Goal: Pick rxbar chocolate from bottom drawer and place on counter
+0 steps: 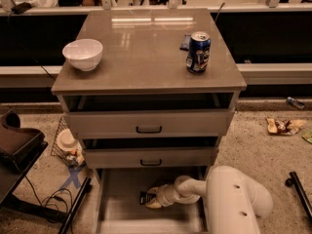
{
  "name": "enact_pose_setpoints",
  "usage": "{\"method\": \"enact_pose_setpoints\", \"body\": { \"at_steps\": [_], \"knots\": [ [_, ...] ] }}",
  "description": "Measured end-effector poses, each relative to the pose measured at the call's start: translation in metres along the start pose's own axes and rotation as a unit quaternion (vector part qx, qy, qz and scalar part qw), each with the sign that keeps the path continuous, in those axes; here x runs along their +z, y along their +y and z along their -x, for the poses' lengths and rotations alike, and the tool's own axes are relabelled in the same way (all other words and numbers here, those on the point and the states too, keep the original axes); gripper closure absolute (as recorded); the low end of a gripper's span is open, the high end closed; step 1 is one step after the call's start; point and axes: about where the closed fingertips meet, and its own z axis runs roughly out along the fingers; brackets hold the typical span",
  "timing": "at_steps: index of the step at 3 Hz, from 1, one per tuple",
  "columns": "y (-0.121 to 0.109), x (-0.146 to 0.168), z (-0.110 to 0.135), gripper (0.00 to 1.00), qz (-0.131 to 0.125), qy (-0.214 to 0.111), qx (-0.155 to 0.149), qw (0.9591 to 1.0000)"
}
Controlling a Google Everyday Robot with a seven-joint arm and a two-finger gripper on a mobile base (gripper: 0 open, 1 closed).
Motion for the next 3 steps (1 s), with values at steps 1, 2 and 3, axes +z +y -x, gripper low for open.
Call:
{"method": "enact_pose_setpoints", "body": {
  "at_steps": [1,2,3],
  "knots": [
    [0.0000,-0.0001,0.0002,1.00,0.000,0.000,0.000,1.0000],
    [0.0001,-0.0001,0.0002,1.00,0.000,0.000,0.000,1.0000],
    [0.0036,0.0000,0.0029,1.00,0.003,-0.007,0.000,1.0000]
  ]
}}
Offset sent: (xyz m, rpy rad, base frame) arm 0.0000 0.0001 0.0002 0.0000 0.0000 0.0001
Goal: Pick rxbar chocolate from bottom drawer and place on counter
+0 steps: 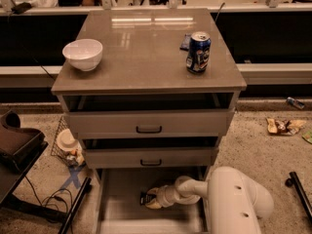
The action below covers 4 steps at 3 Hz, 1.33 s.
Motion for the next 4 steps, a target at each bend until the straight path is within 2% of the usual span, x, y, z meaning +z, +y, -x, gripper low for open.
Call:
{"method": "enact_pose_setpoints", "body": {
  "at_steps": [1,2,3,4],
  "knots": [
    [0.015,-0.031,0.015,1.00,0.023,-0.020,-0.002,0.9995],
    [0.045,-0.109,0.056,1.00,0.062,-0.049,-0.002,0.9969],
    [0.055,-0.176,0.090,1.00,0.068,-0.068,0.013,0.9953],
    [0.063,-0.267,0.148,1.00,0.065,-0.099,0.008,0.9929]
  ]
}}
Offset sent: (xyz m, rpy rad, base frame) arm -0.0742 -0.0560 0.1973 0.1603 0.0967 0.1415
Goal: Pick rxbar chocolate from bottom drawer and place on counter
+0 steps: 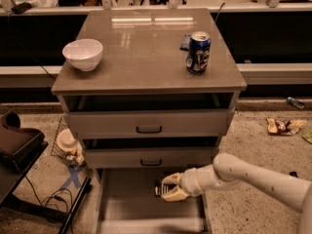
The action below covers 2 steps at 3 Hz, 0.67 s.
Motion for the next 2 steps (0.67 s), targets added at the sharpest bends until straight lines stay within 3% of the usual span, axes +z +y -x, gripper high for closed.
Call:
{"method": "enact_pose_setpoints", "body": {
  "at_steps": [1,2],
  "knots": [
    [0.001,-0.042,0.051,1.00,-0.016,-0.017,-0.012,0.9997],
    [0.004,-0.086,0.113,1.00,-0.053,-0.007,-0.026,0.9982]
  ]
}}
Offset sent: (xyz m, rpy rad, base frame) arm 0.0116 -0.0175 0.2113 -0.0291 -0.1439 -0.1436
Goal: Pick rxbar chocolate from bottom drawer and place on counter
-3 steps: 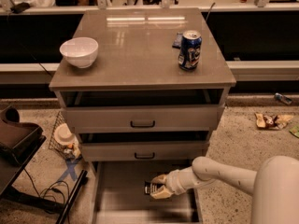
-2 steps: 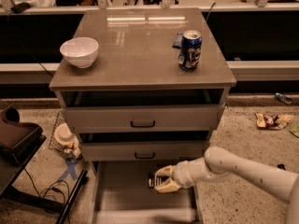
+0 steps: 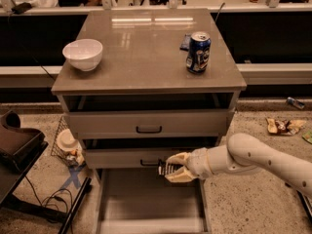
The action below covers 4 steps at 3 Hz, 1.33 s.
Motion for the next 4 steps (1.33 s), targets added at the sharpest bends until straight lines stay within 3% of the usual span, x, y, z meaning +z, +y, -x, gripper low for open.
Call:
{"method": "enact_pose_setpoints", "body": {
  "at_steps": [1,2,3,4],
  "knots": [
    [0.000,0.000,0.000,1.00,0.000,0.000,0.000,1.0000],
    [0.002,-0.031,0.032,1.00,-0.008,-0.005,0.006,0.9999],
    [-0.001,-0.081,0.079,1.00,-0.029,0.000,0.020,0.9994],
    [-0.034,-0.154,0.150,1.00,-0.074,0.007,0.042,0.9963]
  ]
}}
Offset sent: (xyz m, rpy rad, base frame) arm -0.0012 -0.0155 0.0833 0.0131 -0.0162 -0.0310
